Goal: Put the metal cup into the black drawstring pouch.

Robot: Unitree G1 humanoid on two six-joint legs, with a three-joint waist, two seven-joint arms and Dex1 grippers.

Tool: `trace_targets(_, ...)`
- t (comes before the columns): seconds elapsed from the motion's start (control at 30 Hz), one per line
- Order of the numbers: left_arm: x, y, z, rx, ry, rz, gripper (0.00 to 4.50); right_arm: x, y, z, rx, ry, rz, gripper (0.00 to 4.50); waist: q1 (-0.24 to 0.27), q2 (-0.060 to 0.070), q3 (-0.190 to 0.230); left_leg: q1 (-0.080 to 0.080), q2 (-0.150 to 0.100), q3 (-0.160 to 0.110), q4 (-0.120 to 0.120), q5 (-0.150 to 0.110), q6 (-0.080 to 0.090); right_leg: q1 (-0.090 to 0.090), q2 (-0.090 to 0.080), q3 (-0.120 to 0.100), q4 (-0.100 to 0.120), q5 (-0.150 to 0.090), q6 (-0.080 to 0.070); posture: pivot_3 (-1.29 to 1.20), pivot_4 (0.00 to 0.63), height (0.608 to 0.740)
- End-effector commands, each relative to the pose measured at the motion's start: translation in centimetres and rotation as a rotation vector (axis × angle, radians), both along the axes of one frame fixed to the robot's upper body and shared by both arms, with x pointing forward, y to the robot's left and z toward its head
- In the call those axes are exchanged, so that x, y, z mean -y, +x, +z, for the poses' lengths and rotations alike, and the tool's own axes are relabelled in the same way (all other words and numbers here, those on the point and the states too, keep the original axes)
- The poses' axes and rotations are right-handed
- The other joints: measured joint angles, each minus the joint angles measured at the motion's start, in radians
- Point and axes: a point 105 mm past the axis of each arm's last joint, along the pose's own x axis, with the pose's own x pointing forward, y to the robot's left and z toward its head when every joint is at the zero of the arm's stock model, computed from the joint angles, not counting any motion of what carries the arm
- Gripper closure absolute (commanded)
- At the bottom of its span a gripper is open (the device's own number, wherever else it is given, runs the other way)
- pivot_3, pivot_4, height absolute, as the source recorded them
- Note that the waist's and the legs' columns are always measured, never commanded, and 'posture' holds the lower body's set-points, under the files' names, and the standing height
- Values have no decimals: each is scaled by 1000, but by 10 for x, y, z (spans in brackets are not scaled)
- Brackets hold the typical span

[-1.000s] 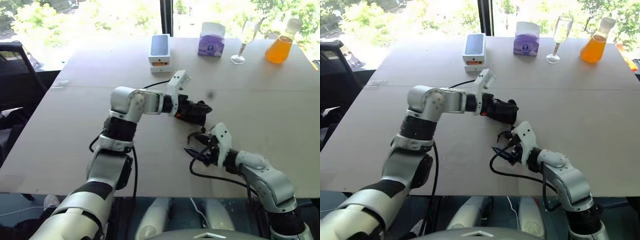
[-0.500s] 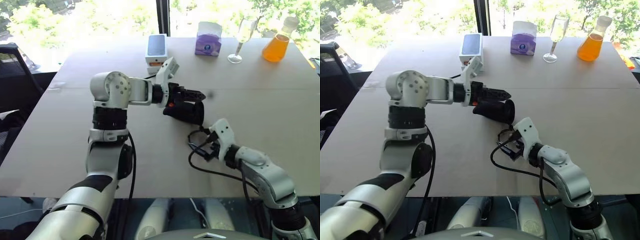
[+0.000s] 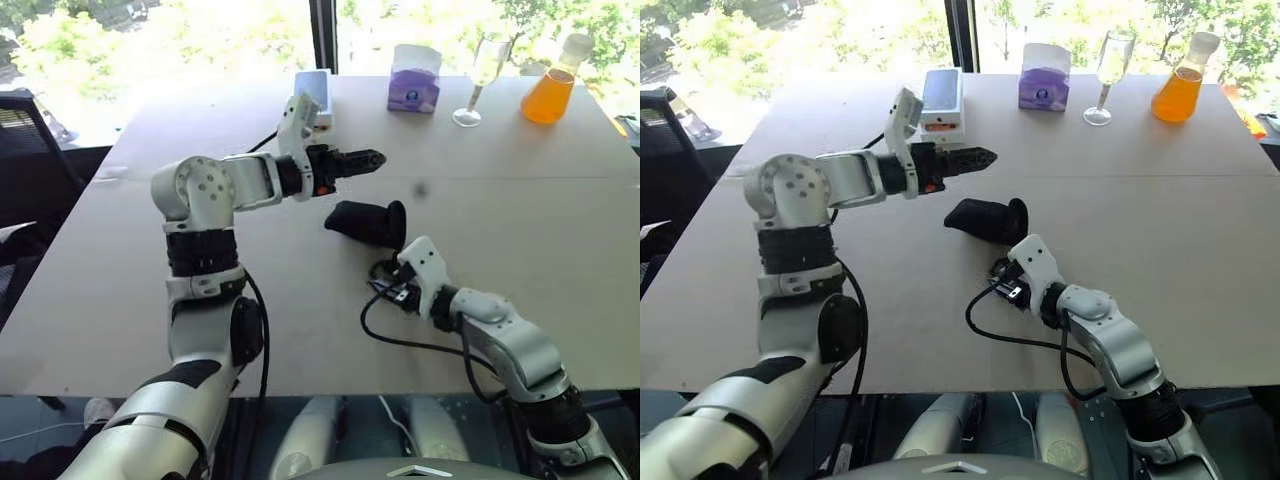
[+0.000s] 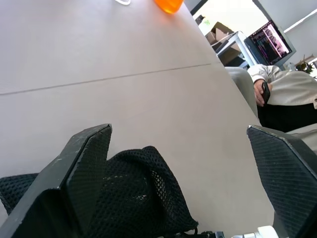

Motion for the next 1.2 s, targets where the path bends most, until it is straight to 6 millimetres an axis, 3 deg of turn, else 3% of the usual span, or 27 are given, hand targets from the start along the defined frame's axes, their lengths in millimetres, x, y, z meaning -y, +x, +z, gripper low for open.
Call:
trace_targets(0.03,-12,-19,25,280,-28,-20,0,11,-6,-27,-50,-102,-10,4282,2,0,0,1,0,1,0,0,0,0,0,0,0,0,0,0,150,740)
trace_targets(0.07,-20,-27,20,349,11,-34,0,16,-7,-26,-40,-107,-20,4465,1,1,-1,1,0,0,0,0,0,0,0,0,0,0,0,0,150,740)
trace_targets(0.17,-38,-58,-2,459,82,-181,0,35,-10,-16,0,-125,-49,4465,5,3,-2,5,1,2,-4,0,0,3,0,3,-3,0,0,0,150,740)
trace_targets(0.43,-63,-115,-48,456,183,-516,0,88,-28,-1,17,-180,-120,4465,59,3,-2,6,1,0,-8,0,0,6,0,2,-11,2,-3,0,150,740)
trace_targets(0.6,-66,-128,-61,455,223,-596,0,114,-35,-1,-2,-214,-178,4465,57,3,-2,7,1,-1,-10,0,1,6,-1,2,-11,2,-3,0,150,740)
trace_targets(0.73,-67,-129,-69,458,235,-599,0,123,-37,2,-8,-172,-214,4465,57,3,-2,8,2,0,-11,0,1,6,-1,2,-11,2,-3,0,150,740)
trace_targets(0.83,-65,-130,-72,463,239,-597,0,116,-40,7,4,-88,-203,3591,57,3,-2,8,2,0,-12,0,1,6,-1,2,-11,2,-3,0,150,740)
trace_targets(1.0,-61,-130,-74,466,237,-590,0,102,-38,6,10,5,-206,1406,49,3,-2,9,2,0,-14,0,1,6,0,3,-11,2,-3,0,150,740)
trace_targets(1.2,-57,-130,-76,466,238,-577,0,80,-22,-2,53,52,-234,1406,30,3,-2,10,3,1,-14,0,0,6,0,3,-11,2,-3,0,150,740)
